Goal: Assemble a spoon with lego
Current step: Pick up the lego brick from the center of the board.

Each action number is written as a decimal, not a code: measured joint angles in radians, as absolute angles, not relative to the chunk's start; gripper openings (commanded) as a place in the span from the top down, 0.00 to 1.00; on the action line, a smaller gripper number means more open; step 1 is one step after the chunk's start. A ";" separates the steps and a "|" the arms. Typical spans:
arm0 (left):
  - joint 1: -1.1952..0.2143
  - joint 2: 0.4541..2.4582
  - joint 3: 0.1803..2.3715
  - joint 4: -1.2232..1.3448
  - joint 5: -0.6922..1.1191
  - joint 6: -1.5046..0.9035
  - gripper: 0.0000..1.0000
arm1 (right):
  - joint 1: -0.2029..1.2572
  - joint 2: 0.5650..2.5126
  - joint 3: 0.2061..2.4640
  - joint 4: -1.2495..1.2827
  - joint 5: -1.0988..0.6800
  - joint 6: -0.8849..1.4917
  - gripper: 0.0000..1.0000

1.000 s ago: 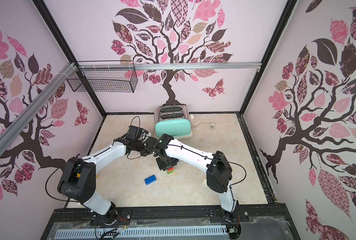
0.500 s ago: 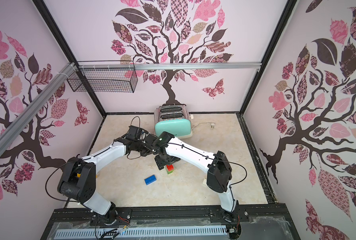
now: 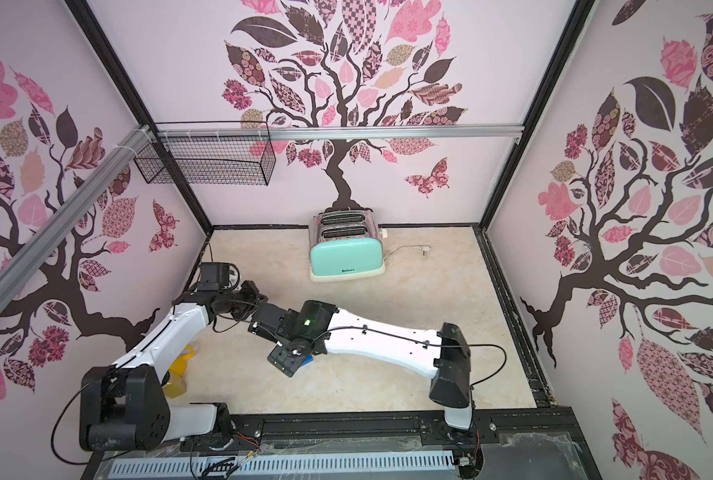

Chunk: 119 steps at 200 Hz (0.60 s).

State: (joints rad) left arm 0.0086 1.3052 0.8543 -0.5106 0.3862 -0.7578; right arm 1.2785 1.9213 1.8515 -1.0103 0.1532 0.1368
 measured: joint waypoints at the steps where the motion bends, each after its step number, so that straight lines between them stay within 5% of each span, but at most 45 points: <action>1: 0.010 1.304 0.852 -0.511 0.386 -0.758 1.00 | 1.278 1.925 1.852 -1.008 0.154 0.133 0.22; 43: 0.081 1.276 0.759 -0.542 0.382 -0.759 1.00 | 1.258 2.156 1.836 -0.948 0.173 -0.018 0.23; 119: 0.114 1.319 0.744 -0.519 0.412 -0.758 1.00 | 1.220 2.290 1.861 -0.892 0.235 -0.082 0.28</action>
State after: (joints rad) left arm 0.1139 1.3193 0.7441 -0.5194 0.4122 -0.7578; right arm 1.2201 2.2902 1.8606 -0.8925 0.2352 -0.0818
